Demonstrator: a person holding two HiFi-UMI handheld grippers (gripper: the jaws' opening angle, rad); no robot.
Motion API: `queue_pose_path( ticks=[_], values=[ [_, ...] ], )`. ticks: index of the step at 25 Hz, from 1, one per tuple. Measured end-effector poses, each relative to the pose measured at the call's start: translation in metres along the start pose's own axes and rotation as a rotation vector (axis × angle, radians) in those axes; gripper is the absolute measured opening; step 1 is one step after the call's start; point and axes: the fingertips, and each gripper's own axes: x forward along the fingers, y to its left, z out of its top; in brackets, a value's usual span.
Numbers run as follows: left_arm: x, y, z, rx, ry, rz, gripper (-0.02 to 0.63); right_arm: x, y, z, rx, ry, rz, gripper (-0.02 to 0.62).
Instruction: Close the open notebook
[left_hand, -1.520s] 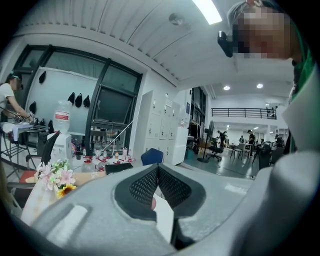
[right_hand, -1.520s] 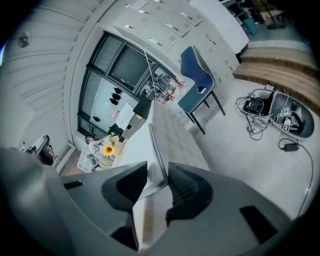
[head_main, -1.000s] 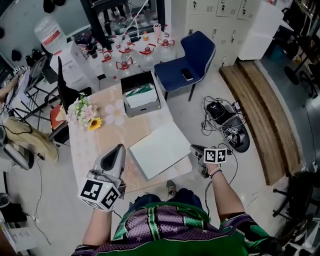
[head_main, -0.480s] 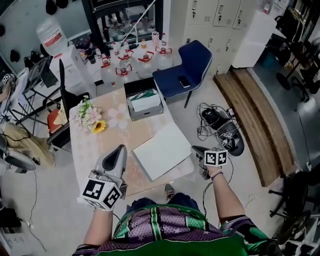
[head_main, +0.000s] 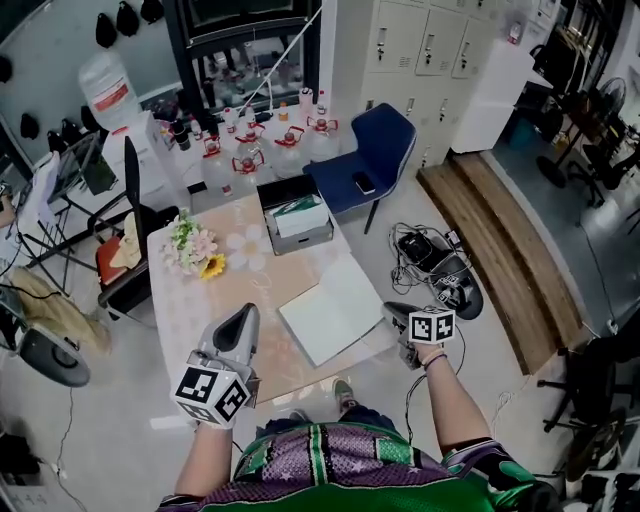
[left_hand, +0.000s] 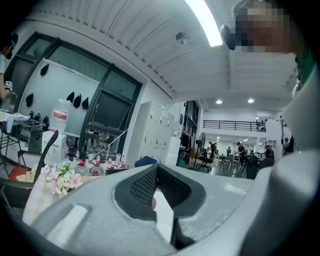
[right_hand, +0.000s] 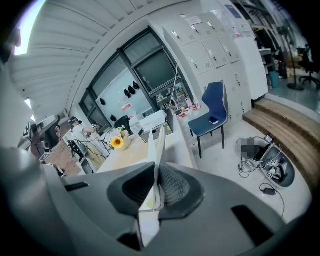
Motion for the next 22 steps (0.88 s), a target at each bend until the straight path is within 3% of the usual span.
queue_pose_path(
  ticks=[22],
  values=[
    [-0.084, 0.043, -0.002, -0.008, -0.024, -0.031, 0.017, 0.007, 0.087, -0.027, -0.028, -0.064, -0.019, 0.038]
  ],
)
